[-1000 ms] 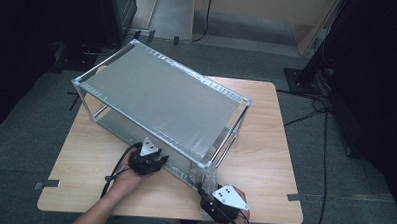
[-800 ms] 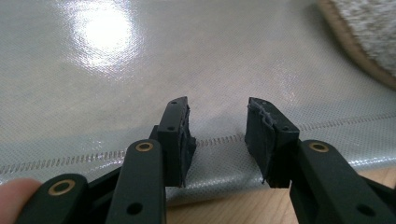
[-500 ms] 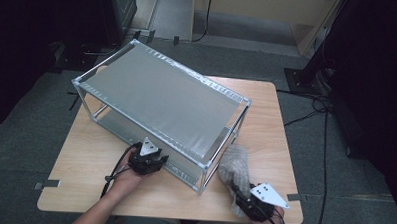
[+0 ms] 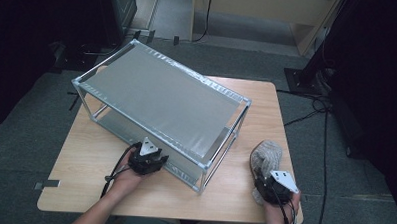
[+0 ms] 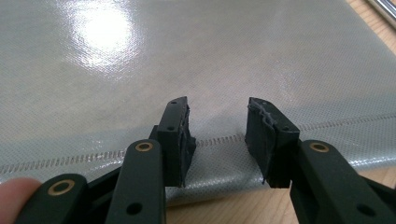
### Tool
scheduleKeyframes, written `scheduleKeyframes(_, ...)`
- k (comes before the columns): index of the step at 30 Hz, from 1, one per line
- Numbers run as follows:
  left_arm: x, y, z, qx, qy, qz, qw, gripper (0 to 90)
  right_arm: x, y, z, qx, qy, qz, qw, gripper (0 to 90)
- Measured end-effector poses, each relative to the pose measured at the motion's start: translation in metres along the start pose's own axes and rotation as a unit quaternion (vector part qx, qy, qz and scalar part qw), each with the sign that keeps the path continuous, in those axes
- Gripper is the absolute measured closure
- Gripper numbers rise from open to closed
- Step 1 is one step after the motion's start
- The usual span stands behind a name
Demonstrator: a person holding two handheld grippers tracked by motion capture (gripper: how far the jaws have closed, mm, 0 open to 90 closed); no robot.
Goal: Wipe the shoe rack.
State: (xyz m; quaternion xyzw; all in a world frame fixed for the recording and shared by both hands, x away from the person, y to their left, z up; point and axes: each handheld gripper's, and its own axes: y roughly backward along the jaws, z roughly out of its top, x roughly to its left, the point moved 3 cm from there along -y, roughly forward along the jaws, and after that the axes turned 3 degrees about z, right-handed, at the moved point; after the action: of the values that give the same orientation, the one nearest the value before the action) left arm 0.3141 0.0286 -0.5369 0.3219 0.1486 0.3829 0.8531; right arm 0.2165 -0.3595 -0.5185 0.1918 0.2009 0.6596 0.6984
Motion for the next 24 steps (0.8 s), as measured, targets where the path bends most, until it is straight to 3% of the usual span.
scheduleKeyframes(3, 0.0, 0.0, 0.0, 0.0, 0.001, -0.001, 1.0, 58.6, 0.005, 0.011, 0.006, -0.027, 0.001, 0.018, 0.9995, 31.3)
scheduleKeyframes(6, 0.001, 0.0, 0.0, -0.001, 0.002, -0.007, 1.0, 57.4, 0.018, 0.025, 0.011, -0.054, 0.006, 0.062, 0.9966, 27.7)
scheduleKeyframes(10, 0.005, 0.002, -0.001, -0.009, 0.019, -0.048, 0.9986, 47.1, 0.041, 0.041, 0.014, -0.069, 0.023, 0.1, 0.9923, 26.8)
scheduleKeyframes(12, 0.008, 0.005, -0.001, -0.028, 0.035, -0.068, 0.9967, 42.8, 0.053, 0.048, 0.012, -0.073, 0.029, 0.115, 0.9902, 26.6)
scheduleKeyframes(14, 0.009, 0.009, -0.003, -0.052, 0.054, -0.081, 0.9939, 40.8, 0.065, 0.054, 0.009, -0.075, 0.039, 0.137, 0.987, 26.2)
scheduleKeyframes(16, 0.013, 0.014, -0.004, -0.082, 0.057, -0.078, 0.992, 39.5, 0.076, 0.057, 0.006, -0.075, 0.044, 0.161, 0.983, 25.5)
scheduleKeyframes(20, 0.012, 0.022, -0.005, -0.1, 0.048, -0.073, 0.9912, 27.5, 0.094, 0.061, 0.0, -0.075, 0.059, 0.2, 0.9751, 23.5)
scheduleKeyframes(24, 0.017, 0.029, -0.007, -0.11, 0.062, -0.061, 0.9901, 15.3, 0.106, 0.066, -0.002, -0.084, 0.072, 0.236, 0.9654, 21.6)
